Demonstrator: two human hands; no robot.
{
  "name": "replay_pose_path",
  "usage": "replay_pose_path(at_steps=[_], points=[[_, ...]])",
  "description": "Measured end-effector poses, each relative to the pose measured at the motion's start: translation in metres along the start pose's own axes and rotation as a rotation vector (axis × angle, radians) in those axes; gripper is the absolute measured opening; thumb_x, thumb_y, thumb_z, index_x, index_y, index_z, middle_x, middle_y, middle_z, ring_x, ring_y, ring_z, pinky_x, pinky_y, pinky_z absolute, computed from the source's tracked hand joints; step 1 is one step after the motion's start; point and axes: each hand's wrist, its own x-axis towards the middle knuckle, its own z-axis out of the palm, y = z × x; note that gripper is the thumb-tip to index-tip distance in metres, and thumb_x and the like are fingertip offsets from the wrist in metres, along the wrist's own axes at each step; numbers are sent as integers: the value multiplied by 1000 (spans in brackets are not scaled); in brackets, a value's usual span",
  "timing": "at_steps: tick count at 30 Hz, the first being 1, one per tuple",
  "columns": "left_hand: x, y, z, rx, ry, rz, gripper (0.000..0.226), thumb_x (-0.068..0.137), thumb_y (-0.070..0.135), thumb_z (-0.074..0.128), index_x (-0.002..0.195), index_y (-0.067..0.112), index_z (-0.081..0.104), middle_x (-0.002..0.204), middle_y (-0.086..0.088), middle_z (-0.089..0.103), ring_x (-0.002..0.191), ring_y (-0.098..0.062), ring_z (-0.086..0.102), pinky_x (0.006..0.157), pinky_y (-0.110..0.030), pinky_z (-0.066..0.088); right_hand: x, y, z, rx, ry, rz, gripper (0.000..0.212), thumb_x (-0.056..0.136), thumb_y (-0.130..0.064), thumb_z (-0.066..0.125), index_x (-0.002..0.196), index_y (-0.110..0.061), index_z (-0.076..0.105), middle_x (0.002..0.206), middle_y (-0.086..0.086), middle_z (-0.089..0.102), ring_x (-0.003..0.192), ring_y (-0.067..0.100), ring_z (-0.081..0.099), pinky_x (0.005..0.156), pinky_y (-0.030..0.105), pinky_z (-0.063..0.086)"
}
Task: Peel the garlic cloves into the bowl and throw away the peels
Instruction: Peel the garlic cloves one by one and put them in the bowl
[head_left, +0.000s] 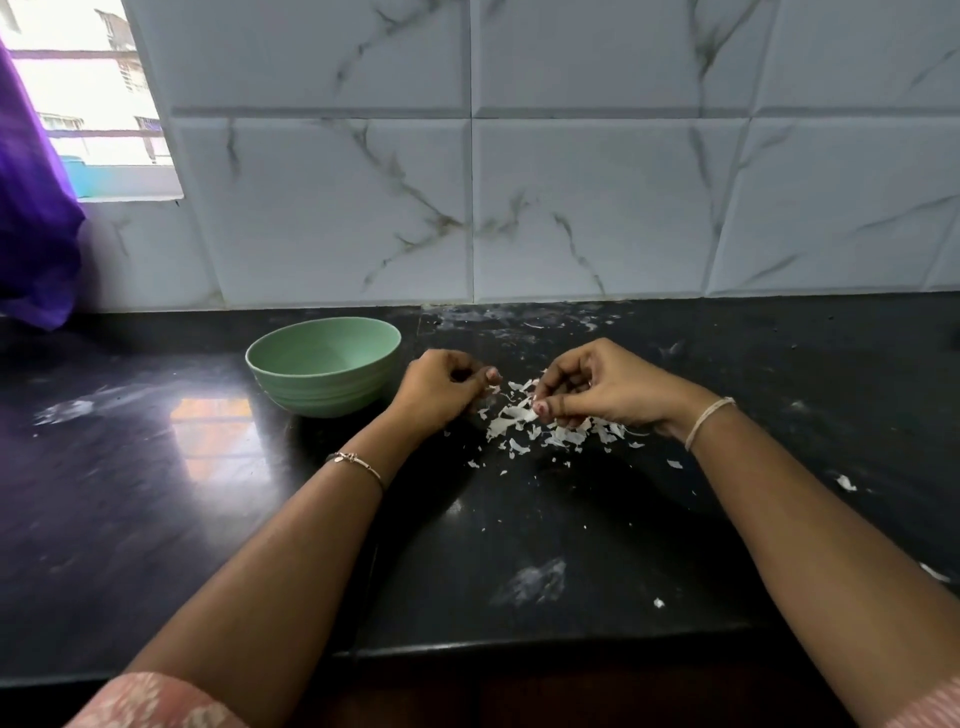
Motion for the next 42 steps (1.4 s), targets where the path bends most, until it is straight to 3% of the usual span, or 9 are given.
replay_pose_path(at_steps=[2,7,11,15,21,26,29,37,42], points=[[-4,-1,-6,60,-4,24,9,81,28,78,83,19,75,74,4,70,65,-3,61,63,-12,48,0,0,0,-1,-44,0,16,83,-4,73,97,3,70,78,10,72,71,17,67,71,30,59],[-10,-4,-12,-2,-1,38,16,71,21,87,74,22,71,72,3,70,61,-2,59,65,-21,55,-2,-18,-8,-75,-163,34,15,84,-2,71,98,3,69,79,7,72,70,13,68,69,22,58],[-10,-2,-11,-8,-14,13,24,93,41,61,83,22,73,61,9,63,60,-9,58,70,-28,52,-3,-56,-15,-227,-162,-28,13,85,-6,70,97,-3,69,81,3,73,69,8,68,66,19,55],[-11,2,-12,-79,4,-45,56,101,48,38,63,23,70,61,9,69,63,-12,63,72,-27,52,3,-82,-15,-306,-110,-118,11,85,-6,72,95,-2,71,82,6,74,69,9,68,66,23,57],[-14,0,-12,135,31,71,11,86,18,72,84,23,62,64,8,62,49,7,54,56,-14,41,14,-43,31,-597,-232,-11,4,85,-7,71,83,-10,72,72,-2,72,53,0,62,55,15,47],[-13,1,-13,130,90,136,26,73,6,80,89,21,64,88,5,64,64,-4,58,58,-3,39,13,-55,9,-413,-55,-116,6,88,-10,70,92,-8,73,81,-1,74,65,0,65,62,16,52],[-15,3,-13,77,85,170,26,73,-2,76,90,15,68,80,12,66,61,6,60,62,-4,43,17,-45,8,-271,30,-116,15,92,-23,66,97,-9,69,87,3,71,73,13,65,69,27,56],[-21,16,-1,-10,123,295,22,72,23,86,84,19,67,79,11,69,62,2,59,62,-12,47,25,-7,29,84,374,-10,25,96,-26,58,83,-7,68,46,-20,57,46,-9,50,54,9,38],[-18,20,1,-135,203,259,15,76,22,82,82,21,69,79,13,70,65,0,62,64,-22,53,25,-6,39,222,346,3,25,96,-26,59,73,-19,68,59,-1,52,52,5,39,47,13,31]])
